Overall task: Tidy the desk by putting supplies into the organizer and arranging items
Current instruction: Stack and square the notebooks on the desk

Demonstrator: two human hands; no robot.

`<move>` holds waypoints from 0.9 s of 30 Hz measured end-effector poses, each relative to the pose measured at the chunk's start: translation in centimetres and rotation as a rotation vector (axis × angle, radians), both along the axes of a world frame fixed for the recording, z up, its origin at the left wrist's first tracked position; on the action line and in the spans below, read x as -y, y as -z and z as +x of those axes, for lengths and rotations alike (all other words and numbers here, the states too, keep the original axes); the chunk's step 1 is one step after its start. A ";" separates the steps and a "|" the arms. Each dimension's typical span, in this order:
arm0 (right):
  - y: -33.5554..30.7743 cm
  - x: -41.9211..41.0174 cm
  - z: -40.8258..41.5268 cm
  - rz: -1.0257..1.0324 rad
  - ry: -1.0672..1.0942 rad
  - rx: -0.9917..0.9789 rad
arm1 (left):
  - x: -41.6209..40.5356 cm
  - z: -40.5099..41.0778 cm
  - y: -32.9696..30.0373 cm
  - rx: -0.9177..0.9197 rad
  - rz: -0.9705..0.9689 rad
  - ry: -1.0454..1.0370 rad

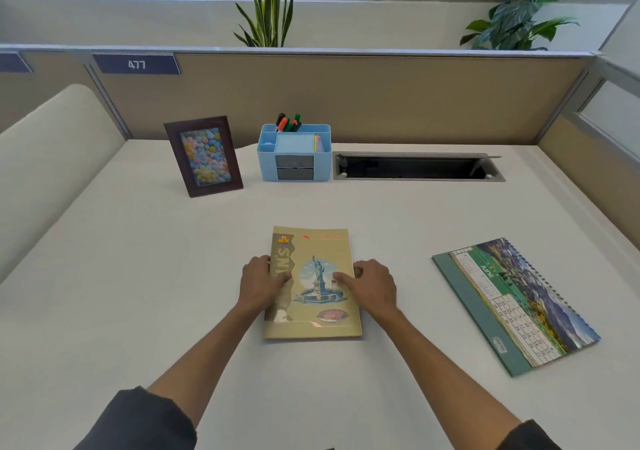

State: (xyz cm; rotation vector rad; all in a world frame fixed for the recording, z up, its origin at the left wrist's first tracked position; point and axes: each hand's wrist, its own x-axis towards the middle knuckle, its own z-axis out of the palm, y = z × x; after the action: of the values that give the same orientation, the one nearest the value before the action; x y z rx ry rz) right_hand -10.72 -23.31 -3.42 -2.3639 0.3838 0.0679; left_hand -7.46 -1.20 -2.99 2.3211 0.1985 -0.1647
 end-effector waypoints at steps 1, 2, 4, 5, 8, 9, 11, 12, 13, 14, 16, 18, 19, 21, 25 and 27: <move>-0.1 0.1 -0.2 -0.109 -0.012 -0.008 | -0.2 0.1 0.2 0.007 0.090 0.029; -0.2 0.2 -0.5 -0.178 -0.028 -0.012 | -0.3 0.0 0.3 0.001 0.161 0.042; -0.7 0.6 -1.4 -0.198 -0.071 -0.043 | -0.6 -0.4 0.3 -0.020 0.230 0.061; -0.9 0.9 -2.0 -0.185 -0.103 -0.057 | -0.7 -0.7 0.1 -0.032 0.246 0.082; -1.7 1.6 -4.1 -0.137 -0.209 -0.110 | -1.2 -2.3 -0.5 -0.126 0.247 0.163; -2.0 1.7 -4.8 -0.141 -0.246 -0.129 | -1.3 -3.0 -0.6 -0.164 0.224 0.182; -2.3 1.6 -6.0 -0.172 -0.313 -0.152 | -1.8 -4.5 -0.8 -0.220 0.185 0.222; -2.5 1.5 -6.5 -0.193 -0.349 -0.162 | -2.0 -5.2 -0.7 -0.237 0.184 0.245; -2.4 1.4 -6.8 -0.216 -0.386 -0.170 | -2.2 -5.7 -0.5 -0.245 0.201 0.266; -2.2 1.2 -7.0 -0.239 -0.418 -0.175 | -2.3 -6.0 -0.2 -0.245 0.226 0.280; -1.6 0.8 -7.0 -0.247 -0.445 -0.169 | -2.6 -6.3 0.4 -0.211 0.247 0.270; -1.0 0.4 -6.5 -0.193 -0.435 -0.142 | -3.1 -6.2 0.7 -0.176 0.208 0.225; -0.8 0.1 -6.1 -0.171 -0.437 -0.129 | -3.4 -6.1 0.7 -0.170 0.192 0.204; -0.5 -0.9 -5.0 -0.149 -0.451 -0.113 | -4.4 -5.4 0.7 -0.168 0.195 0.172; -0.2 -4.4 -2.0 -0.144 -0.493 -0.095 | -7.6 -3.5 0.3 -0.194 0.268 0.102; -0.1 -6.6 -0.2 -0.139 -0.515 -0.080 | -9.7 -2.5 -0.2 -0.217 0.275 0.060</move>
State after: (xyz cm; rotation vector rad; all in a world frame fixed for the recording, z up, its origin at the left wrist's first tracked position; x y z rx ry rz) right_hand -10.95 -16.71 -3.31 -2.5465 -0.1981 0.3877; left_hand -9.92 8.49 -2.81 2.5820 0.2749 -0.4447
